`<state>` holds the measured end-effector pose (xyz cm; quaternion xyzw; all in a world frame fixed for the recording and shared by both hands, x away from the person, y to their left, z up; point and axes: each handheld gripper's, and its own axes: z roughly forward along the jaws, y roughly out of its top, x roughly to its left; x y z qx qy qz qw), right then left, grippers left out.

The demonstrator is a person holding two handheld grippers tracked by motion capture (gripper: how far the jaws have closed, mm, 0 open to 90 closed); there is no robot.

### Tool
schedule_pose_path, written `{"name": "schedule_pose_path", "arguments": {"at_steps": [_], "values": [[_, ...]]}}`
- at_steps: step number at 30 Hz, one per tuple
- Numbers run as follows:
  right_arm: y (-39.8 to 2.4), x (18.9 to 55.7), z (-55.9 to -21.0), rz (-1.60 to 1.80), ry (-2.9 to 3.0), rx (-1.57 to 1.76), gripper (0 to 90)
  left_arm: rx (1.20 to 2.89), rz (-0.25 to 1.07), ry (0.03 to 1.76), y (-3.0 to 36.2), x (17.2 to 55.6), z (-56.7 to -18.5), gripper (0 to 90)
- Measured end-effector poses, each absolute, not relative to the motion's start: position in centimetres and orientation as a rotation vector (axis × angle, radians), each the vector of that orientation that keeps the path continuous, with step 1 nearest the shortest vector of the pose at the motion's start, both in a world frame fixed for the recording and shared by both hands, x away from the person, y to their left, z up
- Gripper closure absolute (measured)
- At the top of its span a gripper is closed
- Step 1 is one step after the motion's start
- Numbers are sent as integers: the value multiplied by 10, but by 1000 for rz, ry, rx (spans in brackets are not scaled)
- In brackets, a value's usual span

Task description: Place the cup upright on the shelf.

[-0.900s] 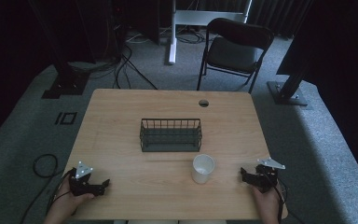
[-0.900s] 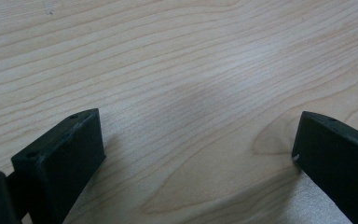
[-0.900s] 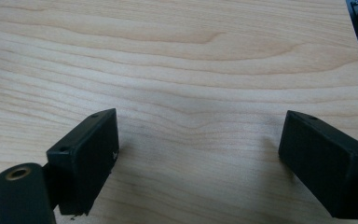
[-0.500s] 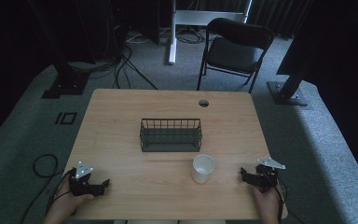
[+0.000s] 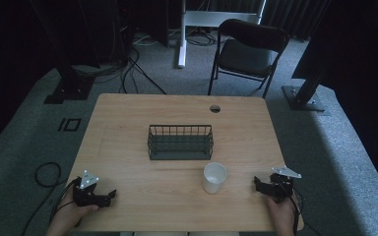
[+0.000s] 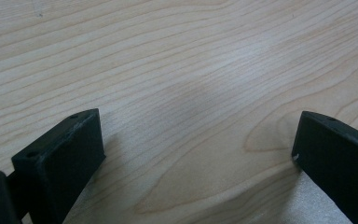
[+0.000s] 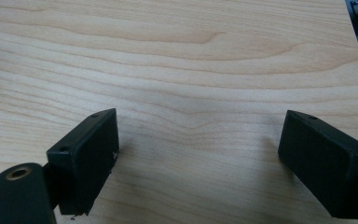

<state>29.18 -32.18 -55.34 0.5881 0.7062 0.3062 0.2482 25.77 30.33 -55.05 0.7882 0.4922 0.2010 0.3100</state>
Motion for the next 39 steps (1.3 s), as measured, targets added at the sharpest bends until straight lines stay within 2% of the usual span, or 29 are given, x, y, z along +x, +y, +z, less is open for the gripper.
{"name": "schedule_pose_path", "arguments": {"at_steps": [7,16,20,39], "values": [[-322,292,-553,834,1925,1603,117,2118,555,1236,289,257,-549,50],[-322,292,-553,835,1925,1603,117,2121,514,1173,266,262,-545,49],[-322,292,-553,835,1925,1603,117,2155,558,1142,257,261,-540,49],[-322,292,-553,835,1924,1603,117,2148,453,939,202,268,-523,49]]}}
